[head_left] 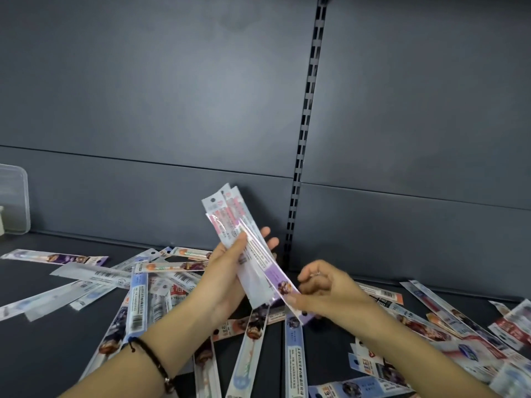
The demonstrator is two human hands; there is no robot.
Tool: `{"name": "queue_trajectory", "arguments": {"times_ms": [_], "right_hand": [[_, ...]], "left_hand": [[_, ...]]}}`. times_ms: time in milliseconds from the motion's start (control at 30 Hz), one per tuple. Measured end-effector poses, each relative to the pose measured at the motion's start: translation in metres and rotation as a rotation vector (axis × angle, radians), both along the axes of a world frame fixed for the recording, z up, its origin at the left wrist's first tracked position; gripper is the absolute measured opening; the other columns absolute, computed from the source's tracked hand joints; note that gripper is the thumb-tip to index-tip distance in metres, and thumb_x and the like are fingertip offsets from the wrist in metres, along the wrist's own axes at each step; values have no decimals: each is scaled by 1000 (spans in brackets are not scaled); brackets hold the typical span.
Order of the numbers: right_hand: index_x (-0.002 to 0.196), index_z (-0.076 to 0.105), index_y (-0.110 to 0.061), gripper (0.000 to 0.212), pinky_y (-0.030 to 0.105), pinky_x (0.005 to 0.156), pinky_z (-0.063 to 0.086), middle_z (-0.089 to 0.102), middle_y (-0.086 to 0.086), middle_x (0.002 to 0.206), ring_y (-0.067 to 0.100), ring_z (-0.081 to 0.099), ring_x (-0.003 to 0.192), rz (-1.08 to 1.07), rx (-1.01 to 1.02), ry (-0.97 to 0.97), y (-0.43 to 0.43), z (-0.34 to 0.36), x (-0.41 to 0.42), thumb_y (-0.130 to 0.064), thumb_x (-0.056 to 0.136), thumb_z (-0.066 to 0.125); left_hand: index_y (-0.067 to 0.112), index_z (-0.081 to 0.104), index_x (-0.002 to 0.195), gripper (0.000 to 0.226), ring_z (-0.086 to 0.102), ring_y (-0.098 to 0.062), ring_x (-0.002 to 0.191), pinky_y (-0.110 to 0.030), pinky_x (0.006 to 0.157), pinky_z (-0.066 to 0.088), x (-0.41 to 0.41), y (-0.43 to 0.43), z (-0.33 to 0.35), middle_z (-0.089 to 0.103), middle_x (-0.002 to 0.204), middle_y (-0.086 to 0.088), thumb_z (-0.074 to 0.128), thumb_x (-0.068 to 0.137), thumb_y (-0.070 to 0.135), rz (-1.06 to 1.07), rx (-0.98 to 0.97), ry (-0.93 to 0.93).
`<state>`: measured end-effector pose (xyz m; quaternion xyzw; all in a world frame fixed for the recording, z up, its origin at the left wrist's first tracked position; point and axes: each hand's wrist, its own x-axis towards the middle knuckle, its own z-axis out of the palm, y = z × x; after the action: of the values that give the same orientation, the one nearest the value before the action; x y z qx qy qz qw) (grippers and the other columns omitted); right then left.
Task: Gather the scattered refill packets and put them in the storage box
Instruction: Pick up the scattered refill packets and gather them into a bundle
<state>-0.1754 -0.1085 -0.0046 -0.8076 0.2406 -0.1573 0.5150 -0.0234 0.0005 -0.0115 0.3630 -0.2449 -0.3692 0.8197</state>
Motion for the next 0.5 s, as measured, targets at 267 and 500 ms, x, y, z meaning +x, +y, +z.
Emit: {"name": "queue_trajectory", "arguments": {"times_ms": [267,500], "right_hand": [[88,71,-7,5,25,65,51,72,6,78,11,66,71,33,253,-117,-4,-2,0,-8,83,70],[109,66,-13,47,27,62,52,72,11,99,19,68,77,102,764,-506,-20,2,0,-2,64,72]], "left_hand": [[16,53,128,32,74,-16,83,-33,62,58,10,1,-1,74,103,-5,49,98,23,87,129,47],[14,60,113,20,71,-21,80,-40,67,54,3,-3,-5,75,88,-6,56,95,17,62,215,114]]}}
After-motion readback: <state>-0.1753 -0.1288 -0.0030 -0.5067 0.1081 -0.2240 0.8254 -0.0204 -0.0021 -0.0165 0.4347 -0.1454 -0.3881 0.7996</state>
